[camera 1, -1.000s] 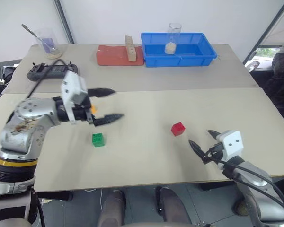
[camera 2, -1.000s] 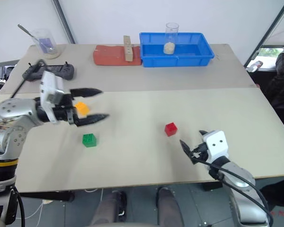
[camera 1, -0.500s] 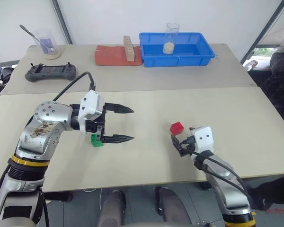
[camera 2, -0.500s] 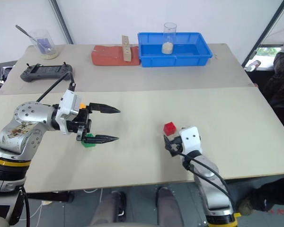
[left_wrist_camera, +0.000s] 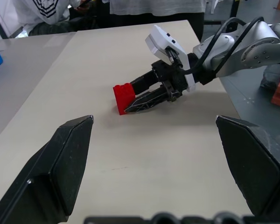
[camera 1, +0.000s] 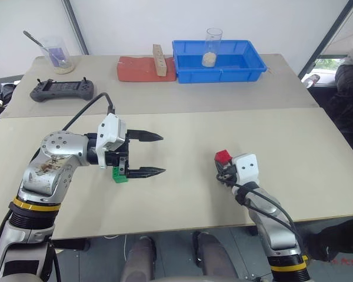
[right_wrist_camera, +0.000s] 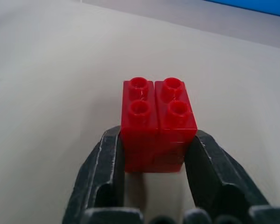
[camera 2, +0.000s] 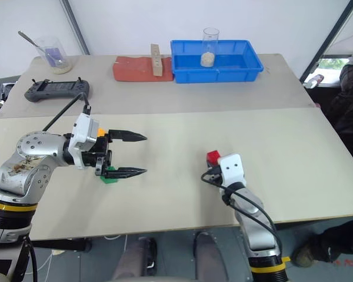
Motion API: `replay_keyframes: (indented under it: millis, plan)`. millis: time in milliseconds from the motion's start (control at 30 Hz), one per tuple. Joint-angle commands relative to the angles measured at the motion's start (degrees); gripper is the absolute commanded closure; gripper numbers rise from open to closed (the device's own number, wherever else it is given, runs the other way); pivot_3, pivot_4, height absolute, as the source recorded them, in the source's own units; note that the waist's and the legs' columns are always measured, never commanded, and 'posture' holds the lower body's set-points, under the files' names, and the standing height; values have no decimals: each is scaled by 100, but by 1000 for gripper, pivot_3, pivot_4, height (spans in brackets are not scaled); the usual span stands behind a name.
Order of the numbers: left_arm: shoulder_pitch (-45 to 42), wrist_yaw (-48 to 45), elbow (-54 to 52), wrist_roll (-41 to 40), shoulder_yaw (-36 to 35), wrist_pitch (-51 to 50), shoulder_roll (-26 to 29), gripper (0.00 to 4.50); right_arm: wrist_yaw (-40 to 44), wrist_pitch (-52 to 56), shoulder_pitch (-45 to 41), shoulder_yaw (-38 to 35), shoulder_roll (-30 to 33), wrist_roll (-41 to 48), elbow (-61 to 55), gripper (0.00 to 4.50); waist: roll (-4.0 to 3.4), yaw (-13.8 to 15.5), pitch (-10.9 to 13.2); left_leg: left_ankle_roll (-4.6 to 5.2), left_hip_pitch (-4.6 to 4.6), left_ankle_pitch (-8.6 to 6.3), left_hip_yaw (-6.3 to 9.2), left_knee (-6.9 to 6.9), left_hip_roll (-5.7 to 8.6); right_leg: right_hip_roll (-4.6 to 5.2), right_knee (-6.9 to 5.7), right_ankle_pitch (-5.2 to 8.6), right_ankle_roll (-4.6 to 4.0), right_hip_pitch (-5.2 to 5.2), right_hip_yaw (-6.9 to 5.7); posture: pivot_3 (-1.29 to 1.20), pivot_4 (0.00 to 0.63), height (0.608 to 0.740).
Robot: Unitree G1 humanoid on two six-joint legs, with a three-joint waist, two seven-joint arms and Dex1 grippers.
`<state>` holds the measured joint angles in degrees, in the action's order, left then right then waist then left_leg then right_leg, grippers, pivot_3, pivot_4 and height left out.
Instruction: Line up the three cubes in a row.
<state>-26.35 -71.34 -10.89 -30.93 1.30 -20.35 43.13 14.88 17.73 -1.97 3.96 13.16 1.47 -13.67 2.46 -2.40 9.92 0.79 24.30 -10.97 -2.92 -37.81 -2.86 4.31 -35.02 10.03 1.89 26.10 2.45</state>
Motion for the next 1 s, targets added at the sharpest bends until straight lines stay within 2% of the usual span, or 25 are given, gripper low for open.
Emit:
replay_keyframes:
  millis: [33, 167, 267, 467, 600, 767, 1000]
  plan:
    - [49, 59, -200, -87, -181, -7, 29, 0, 448, -106, -108, -100, 237, 278, -262, 3073, 0, 0, 0, 0, 0, 0, 0, 0, 0, 0, 1, 0, 0, -1, 0, 0, 150, 740]
    - [201, 114, -134, -65, -282, 114, 10, 0, 1701, -50, -751, -85, 929, 809, -168, 3073, -1, -31, 1, 0, 1, 0, -8, 0, 1, 2, 2, 0, 1, 2, 5, 0, 150, 740]
    - [576, 19, -91, 1, -362, 330, 57, 0, 2891, -273, -1572, 88, 1370, 1156, 530, 3073, 0, -56, 2, 1, -10, 0, -11, -1, -2, -4, 0, -2, -1, -1, 11, 0, 150, 740]
    - [1382, 375, -455, 3, -762, 684, -54, 0, 4715, -1083, -2597, 895, 1448, 1147, 1797, 3073, 0, 4, 2, 1, -9, 0, 14, 3, -19, -35, -5, 0, -9, -2, 4, 0, 150, 740]
    - [2095, 737, -992, -114, -1072, 624, -114, 0, 5342, -1676, -2790, 1211, 1407, 1023, 2345, 3073, 0, 12, 2, 1, -1, 0, 8, 3, -14, -24, 1, 0, -7, -2, 5, 0, 150, 740]
    - [3297, 1057, -1933, -336, -1473, 539, -197, 0, 5859, -1801, -2986, 1274, 1347, 1117, 2758, 3073, -1, 11, 2, 0, -4, 0, -11, 1, -5, 1, 2, 0, -4, -1, 4, 0, 150, 740]
    - [3760, 1198, -2246, -422, -1646, 520, -148, 0, 6067, -1959, -3331, 1206, 1241, 1013, 3405, 3073, -3, 17, 3, -3, -14, -2, -8, 1, -10, -3, -8, -10, -22, 2, -5, 0, 150, 740]
